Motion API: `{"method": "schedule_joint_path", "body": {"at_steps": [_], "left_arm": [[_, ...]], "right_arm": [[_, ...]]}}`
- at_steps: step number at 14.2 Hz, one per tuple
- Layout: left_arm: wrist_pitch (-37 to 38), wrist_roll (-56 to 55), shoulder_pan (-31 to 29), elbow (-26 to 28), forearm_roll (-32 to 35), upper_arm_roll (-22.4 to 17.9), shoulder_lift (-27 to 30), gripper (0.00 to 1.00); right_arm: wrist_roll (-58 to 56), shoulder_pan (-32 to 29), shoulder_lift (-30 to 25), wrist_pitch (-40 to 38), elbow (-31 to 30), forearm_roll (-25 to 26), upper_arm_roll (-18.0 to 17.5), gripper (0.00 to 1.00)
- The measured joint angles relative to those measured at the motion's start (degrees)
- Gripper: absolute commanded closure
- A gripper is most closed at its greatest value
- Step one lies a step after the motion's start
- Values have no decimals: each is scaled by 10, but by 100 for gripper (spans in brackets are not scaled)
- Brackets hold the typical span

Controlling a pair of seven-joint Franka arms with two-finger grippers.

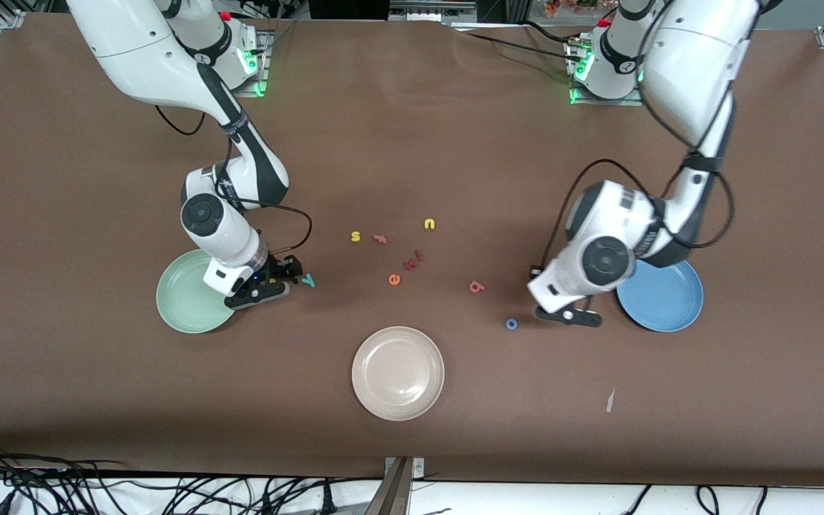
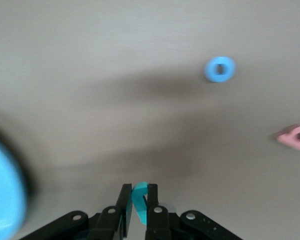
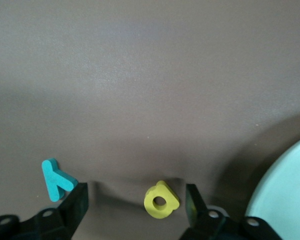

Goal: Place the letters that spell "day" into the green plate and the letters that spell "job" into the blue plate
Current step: 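Release the teal letter onto the blue plate with the left gripper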

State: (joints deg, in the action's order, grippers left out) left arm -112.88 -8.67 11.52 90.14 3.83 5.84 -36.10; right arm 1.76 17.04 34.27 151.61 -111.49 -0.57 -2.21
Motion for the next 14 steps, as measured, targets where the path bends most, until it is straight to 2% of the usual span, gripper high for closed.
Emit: {"method": "schedule_joint_path", "body": {"at_steps": [4,5,6,7,12,14], "left_arm": [[23,65,-70,1,73,-5,2,100],[27,81,-83,1,92,-5,1,94],[28,104,-95,2,106,-5,1,55],[28,127,-104,2,118,-6,-1,1],[27,165,-126,2,129,-5,-12,0],[26,114,-124,-1,87,-2,-13,0]], "right_arm": [[0,0,0,7,-11,0,1,36],[0,0,0,7,-11,0,2,41],[0,0,-1,7,-12,0,3,43],[0,0,-1,7,-12,0,3,47],[-1,0,-4,7,-14,0,5,61],[-1,0,-5,8,-15,0,4,71]]}}
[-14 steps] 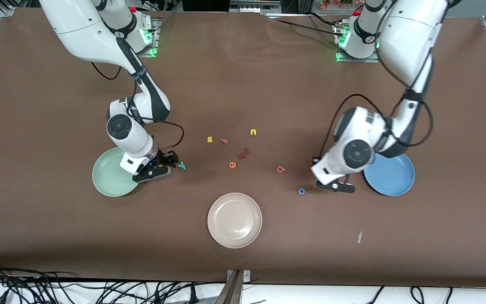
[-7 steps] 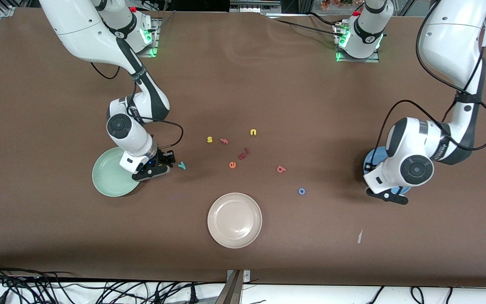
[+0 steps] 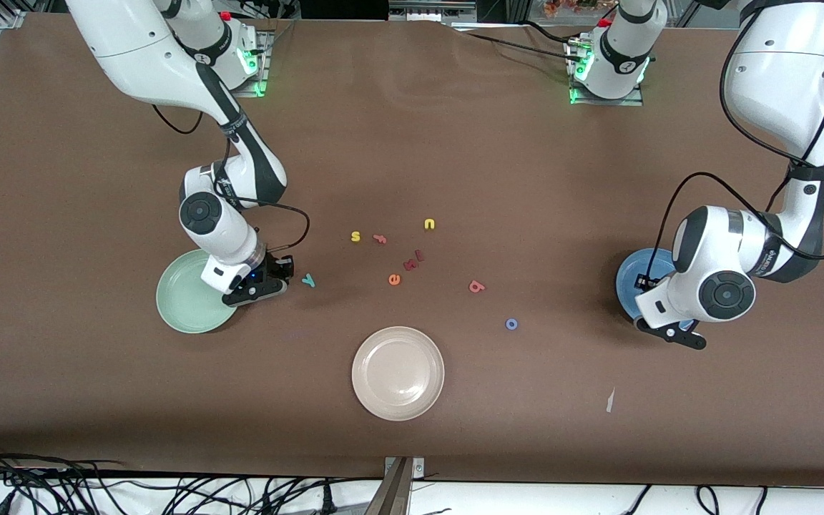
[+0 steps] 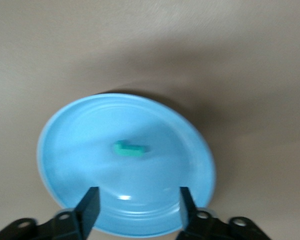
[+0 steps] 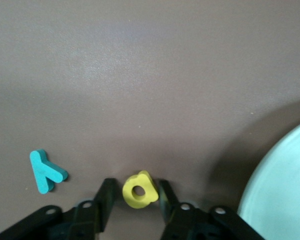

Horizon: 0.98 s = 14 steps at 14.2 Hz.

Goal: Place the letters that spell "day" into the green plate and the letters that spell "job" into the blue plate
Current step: 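Release the teal letter onto the blue plate with the left gripper, then place the yellow letter on the green plate while the left gripper reaches the ring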

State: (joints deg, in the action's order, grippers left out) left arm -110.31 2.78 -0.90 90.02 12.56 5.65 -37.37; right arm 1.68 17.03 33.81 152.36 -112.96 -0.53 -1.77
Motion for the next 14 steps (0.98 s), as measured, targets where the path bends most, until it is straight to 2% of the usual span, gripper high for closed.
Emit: {"method": "schedule_joint_path", "body": {"at_steps": [3,7,10,12,13,14], "left_arm": [[-3,-129,25,-40,-50,8,-23,0],[-7,-262,61,-122,-130,8,-80,0],[-17,-380,85,-188,-139,10,-122,0],[-42,-472,105,-222,-139,10,-149,0],[-59,-519,116,-231,-139,10,-160,0],[-75,-563,127,-235,-139,11,-169,1]], "right_arm": [[0,0,-5,-1,-2,0,-1,73],[0,0,-9,0,-3,0,4,73],[-13,-9,-48,-40,0,0,10,73],[-53,-37,-84,-80,0,0,13,72],[-82,-59,-98,-98,-1,0,14,70],[-112,-82,-107,-111,-1,0,15,62]]}}
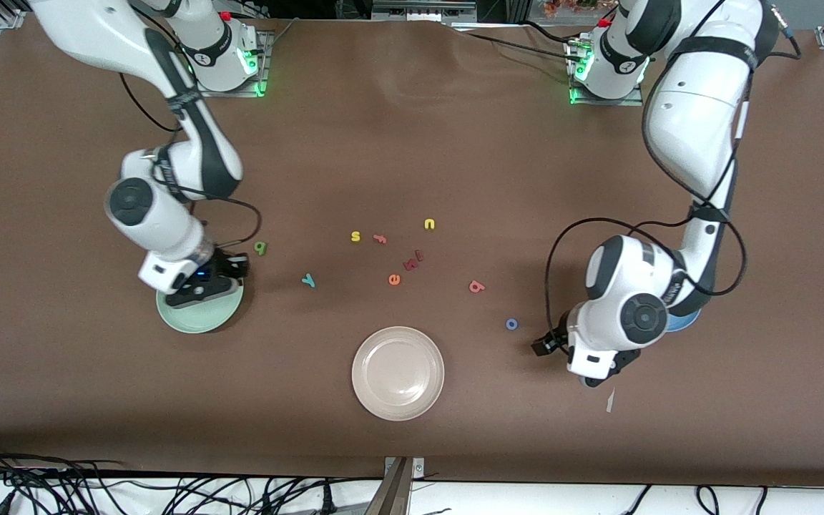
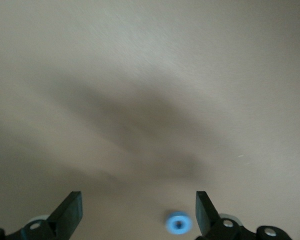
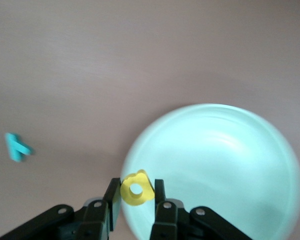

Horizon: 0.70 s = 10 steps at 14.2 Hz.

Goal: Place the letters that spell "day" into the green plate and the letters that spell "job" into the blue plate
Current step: 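Place the yellow letter on the green plate while the left gripper reaches the ring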

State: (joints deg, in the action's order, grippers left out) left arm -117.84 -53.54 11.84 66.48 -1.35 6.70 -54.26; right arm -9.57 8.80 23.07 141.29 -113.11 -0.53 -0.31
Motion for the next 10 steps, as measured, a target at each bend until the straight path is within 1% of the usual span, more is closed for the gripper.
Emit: {"method": "schedule_joint_path", "body": {"at_steps": [1,2,4,7,10], "left_arm": [[-15,-39,9,-1,0,0,-7,2],[-28,-72,17,-1,0,0,-13,5],[-53,-131,32,0,0,0,-23,10],[-96,-178,42,15,0,0,-26,21],[-105,-188,43,33,0,0,-26,26]], "right_arm": [[-24,-21,-4,-7,-2,0,0,57],[-40,-37,-4,-10,-3,0,1,47],[-48,-48,-1,-10,-9,0,0,32],[-25,-46,-1,-10,-18,-6,-8,29],[55,-43,-1,-10,-28,-9,-31,29]]}}
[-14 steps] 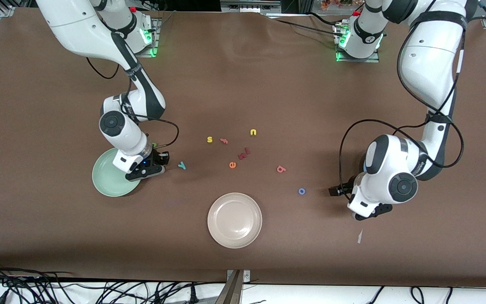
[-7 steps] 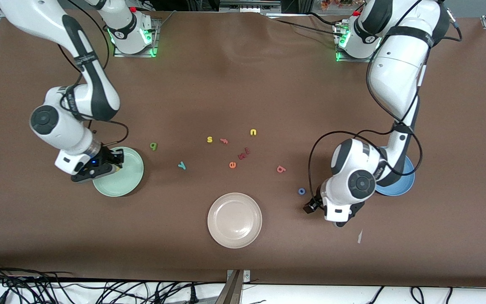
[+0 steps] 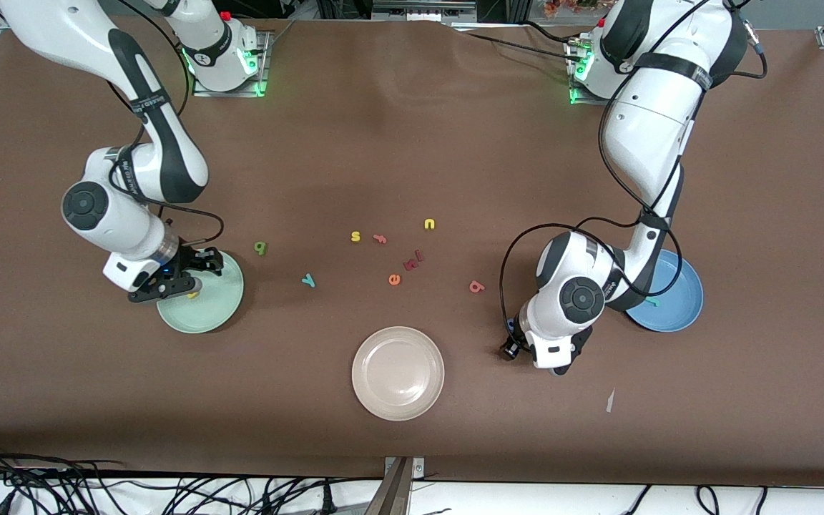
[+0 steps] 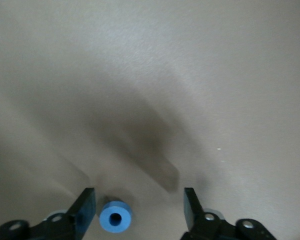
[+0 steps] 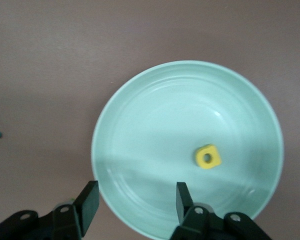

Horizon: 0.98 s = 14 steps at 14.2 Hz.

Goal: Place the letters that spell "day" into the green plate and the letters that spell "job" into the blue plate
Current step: 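Place the yellow letter on the green plate while the left gripper reaches the ring, then grasp the green b with the right gripper while the left gripper grasps the ring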

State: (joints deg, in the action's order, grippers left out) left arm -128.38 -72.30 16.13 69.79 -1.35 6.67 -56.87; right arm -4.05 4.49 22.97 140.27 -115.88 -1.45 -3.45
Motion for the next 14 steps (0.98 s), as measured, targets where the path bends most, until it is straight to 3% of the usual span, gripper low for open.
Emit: {"method": "schedule_joint_path", "body": {"at_steps": [6,10,14], "left_arm": [[-1,-5,5,24,0,0,12,32],[-1,-5,11,43,0,0,25,35],[0,-6,13,54,0,0,31,58]], "right_arm": [[240,69,0,45,-47,-9,-15,30],[276,79,0,95,-100,-10,-12,30],[278,76,0,118,-136,-10,-6,34]]}}
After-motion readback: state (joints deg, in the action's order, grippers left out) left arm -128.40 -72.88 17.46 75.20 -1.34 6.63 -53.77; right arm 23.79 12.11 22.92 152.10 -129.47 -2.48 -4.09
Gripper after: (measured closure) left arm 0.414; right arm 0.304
